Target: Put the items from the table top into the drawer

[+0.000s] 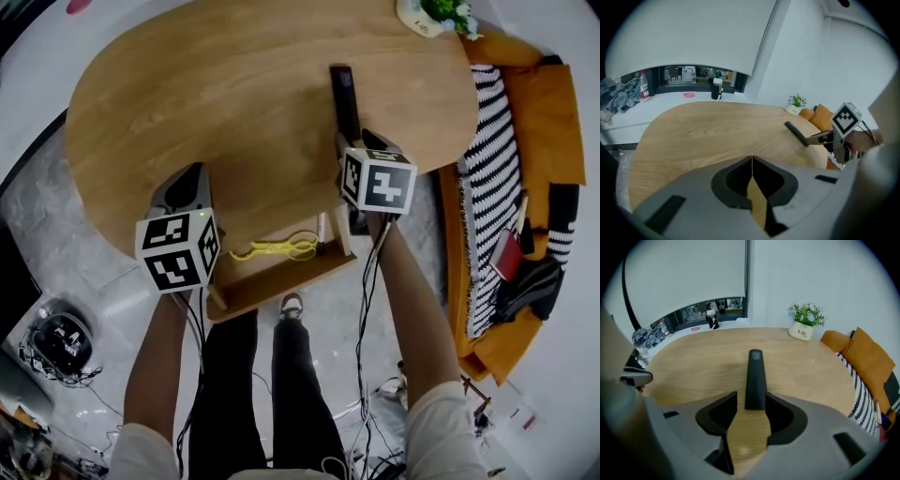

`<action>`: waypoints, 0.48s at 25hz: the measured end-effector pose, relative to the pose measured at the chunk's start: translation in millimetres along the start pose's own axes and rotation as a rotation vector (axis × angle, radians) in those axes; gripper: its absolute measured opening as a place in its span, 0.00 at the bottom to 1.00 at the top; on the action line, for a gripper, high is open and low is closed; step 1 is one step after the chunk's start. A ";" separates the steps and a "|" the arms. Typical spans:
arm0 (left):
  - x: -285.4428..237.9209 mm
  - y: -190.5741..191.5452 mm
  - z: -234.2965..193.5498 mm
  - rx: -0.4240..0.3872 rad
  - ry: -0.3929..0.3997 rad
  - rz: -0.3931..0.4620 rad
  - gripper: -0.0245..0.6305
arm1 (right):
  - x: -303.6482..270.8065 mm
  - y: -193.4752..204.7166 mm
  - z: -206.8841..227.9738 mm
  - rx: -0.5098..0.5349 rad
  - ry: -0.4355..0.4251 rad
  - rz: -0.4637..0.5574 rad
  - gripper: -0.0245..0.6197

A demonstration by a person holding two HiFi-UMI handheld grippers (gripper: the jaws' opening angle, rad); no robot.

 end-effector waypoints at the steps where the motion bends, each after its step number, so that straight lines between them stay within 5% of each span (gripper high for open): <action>1: -2.5 -1.4 -1.6 0.004 0.001 0.000 0.05 | -2.6 -2.2 0.0 0.005 0.007 -0.008 0.32; 12: -19.0 -7.3 -8.5 0.005 0.017 0.007 0.05 | -27.8 -18.4 7.8 0.002 0.050 -0.030 0.33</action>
Point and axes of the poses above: the fingertips, and each gripper's own axes: x backward along the fingers, z to its right, y out of its underside, the point moved 10 cm from there along x, backward along the fingers, and after that the axes turned 4 degrees about -y, right-handed, at the moved point
